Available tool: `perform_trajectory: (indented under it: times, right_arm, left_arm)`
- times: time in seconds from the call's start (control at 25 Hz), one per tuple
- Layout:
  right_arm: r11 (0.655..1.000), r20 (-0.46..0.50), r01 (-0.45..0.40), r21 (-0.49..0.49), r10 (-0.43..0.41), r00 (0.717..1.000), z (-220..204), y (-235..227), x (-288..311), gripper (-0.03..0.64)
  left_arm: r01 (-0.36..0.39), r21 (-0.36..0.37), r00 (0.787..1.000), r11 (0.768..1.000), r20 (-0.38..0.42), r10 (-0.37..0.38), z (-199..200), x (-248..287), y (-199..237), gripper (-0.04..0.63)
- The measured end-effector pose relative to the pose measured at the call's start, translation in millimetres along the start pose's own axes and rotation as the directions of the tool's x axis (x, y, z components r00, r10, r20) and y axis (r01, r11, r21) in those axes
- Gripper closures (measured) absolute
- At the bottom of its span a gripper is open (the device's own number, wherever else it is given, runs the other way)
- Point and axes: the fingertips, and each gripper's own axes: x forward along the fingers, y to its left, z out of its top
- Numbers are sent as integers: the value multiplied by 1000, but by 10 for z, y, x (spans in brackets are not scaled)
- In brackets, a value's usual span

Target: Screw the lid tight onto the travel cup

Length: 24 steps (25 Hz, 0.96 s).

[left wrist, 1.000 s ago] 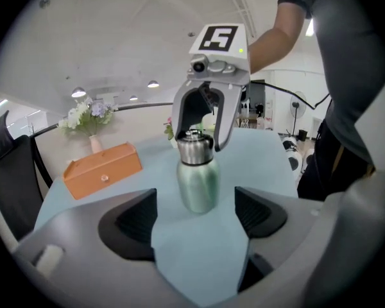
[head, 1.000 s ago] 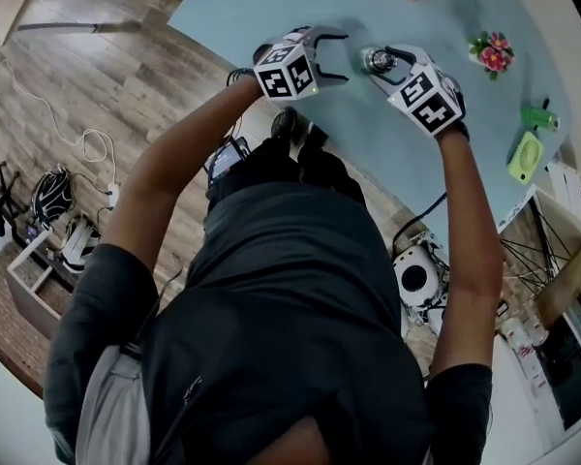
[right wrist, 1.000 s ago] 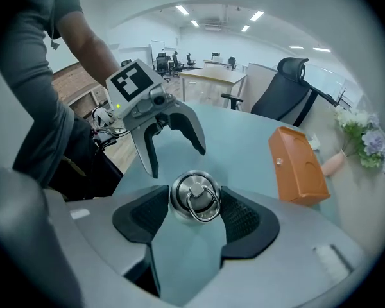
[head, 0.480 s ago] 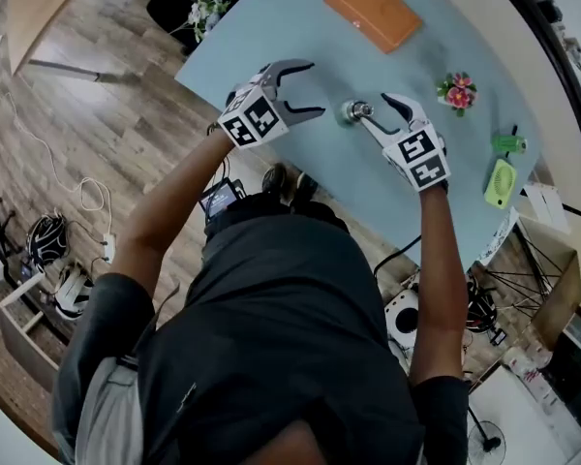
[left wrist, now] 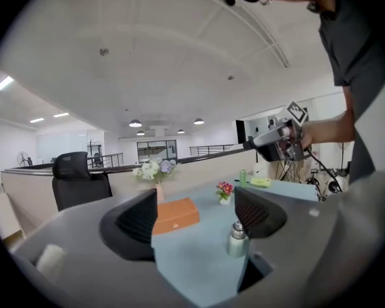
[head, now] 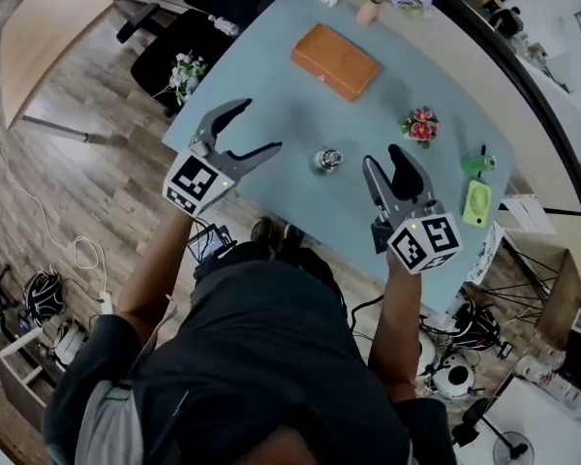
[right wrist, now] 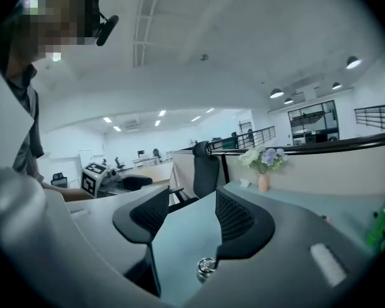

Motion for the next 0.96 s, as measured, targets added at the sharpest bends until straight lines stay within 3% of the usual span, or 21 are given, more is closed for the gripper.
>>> perform_trajectory:
  times: [0.28, 0.48, 0.96]
  right_arm:
    - [999, 21, 37, -2, -37, 999, 22, 95, -121, 388]
    - [995, 16, 40, -86, -39, 999, 136, 280, -200, 390]
    - [988, 23, 69, -137, -67, 997, 352, 354, -390, 388]
  left_arm:
    - [-51, 8, 998, 999, 45, 51, 403, -292, 170, 166]
    - [-45, 11, 997, 999, 68, 44, 599, -380, 94, 166]
    - [-55, 58, 995, 997, 92, 49, 618, -510, 102, 166]
